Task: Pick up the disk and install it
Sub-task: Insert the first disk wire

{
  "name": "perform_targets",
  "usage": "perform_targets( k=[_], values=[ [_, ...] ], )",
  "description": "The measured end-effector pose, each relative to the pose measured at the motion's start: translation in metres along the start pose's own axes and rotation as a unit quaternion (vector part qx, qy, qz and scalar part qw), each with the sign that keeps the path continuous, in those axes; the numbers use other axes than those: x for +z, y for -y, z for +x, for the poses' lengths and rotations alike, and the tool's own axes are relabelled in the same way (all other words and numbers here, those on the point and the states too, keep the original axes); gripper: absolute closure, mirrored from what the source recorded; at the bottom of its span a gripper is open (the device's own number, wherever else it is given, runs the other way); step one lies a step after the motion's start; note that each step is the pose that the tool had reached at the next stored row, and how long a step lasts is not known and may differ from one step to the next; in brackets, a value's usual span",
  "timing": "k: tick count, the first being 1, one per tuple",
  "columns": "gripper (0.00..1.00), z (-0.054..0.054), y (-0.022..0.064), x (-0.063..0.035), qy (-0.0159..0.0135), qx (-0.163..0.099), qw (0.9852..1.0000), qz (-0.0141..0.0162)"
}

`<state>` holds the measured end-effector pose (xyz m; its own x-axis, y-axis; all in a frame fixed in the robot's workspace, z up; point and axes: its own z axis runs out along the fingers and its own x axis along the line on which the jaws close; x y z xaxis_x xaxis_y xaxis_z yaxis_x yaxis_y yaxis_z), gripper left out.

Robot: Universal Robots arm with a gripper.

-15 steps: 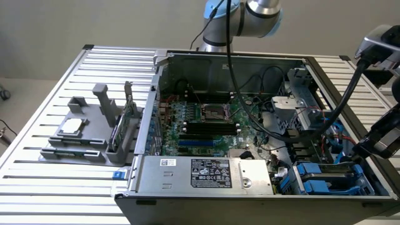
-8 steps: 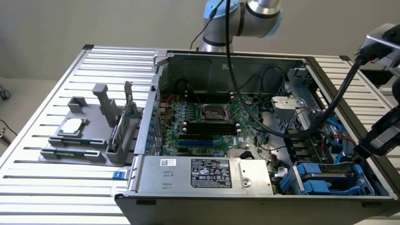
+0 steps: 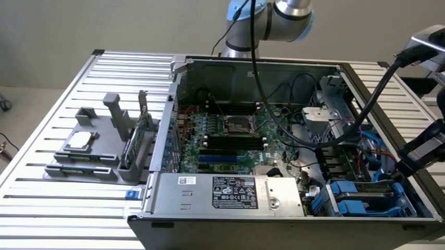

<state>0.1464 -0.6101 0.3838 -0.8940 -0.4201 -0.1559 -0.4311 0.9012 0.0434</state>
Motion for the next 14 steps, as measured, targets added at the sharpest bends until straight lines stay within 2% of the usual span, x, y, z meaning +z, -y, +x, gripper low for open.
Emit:
perform_targets(
  k=[7,14],
  values=[
    [0.89,0.0000,0.0000,0.0000,0.0032,0.043,0.9991,0.0040],
    [0.89,0.0000,0.0000,0.0000,0.0069,0.085,0.9963,0.0066]
  ],
)
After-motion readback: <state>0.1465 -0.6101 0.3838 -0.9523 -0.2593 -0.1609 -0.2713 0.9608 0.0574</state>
